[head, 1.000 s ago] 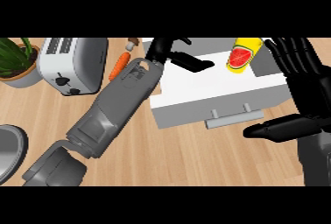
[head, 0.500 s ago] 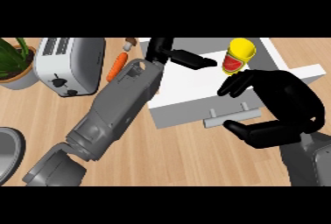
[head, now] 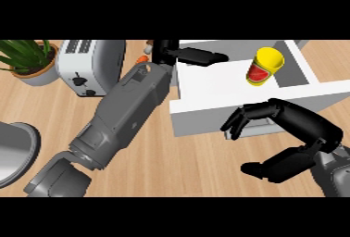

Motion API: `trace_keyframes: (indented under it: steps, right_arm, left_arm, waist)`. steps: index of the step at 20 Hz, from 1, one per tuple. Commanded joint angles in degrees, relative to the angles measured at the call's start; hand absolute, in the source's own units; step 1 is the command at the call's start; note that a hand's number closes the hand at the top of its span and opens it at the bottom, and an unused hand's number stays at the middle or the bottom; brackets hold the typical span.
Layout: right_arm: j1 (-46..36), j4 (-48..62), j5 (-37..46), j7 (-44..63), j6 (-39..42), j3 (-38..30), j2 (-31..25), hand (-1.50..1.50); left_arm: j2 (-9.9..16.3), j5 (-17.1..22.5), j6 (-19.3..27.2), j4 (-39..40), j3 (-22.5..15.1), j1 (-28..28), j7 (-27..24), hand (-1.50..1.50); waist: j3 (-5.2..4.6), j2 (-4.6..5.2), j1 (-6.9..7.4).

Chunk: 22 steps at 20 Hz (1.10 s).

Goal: Pick up the cup, place it into the drawer and close the drawer

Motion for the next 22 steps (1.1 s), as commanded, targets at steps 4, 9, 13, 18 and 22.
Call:
trace_keyframes:
  steps: [4, 9, 13, 18, 22]
  right_arm:
    - [4.01, 2.66, 22.55, -5.95, -5.47, 6.06, -1.31, -1.5]
    - [0.85, 14.73, 30.58, -6.73, -10.43, 9.55, 1.91, -1.5]
    - [-2.94, 30.76, 36.2, -15.83, -12.64, 11.4, 2.0, -1.5]
    - [-8.97, 48.89, 40.91, -22.68, -20.29, 10.72, 6.05, 1.5]
    - [-14.72, 59.21, 40.23, -29.69, -24.26, 6.27, 5.85, 1.5]
  left_arm:
    - [0.0, 3.26, -0.36, -0.65, 0.91, 1.39, -2.01, -1.5]
    - [0.17, 2.97, -2.53, -2.41, 2.29, 4.3, -2.66, -1.5]
    - [1.58, 2.4, -4.71, -5.15, 1.67, 8.37, -4.29, -1.5]
    - [5.13, 3.39, -6.86, -9.85, 2.67, 11.97, -2.65, -1.5]
    - [5.64, 2.85, -7.83, -12.71, 1.66, 16.2, -3.77, -1.5]
  waist:
    - [0.07, -0.68, 4.89]
    - [0.0, -1.14, 7.8]
    - [0.08, -1.0, 10.2]
    - [0.13, -0.97, 11.25]
    - [0.24, -0.61, 13.21]
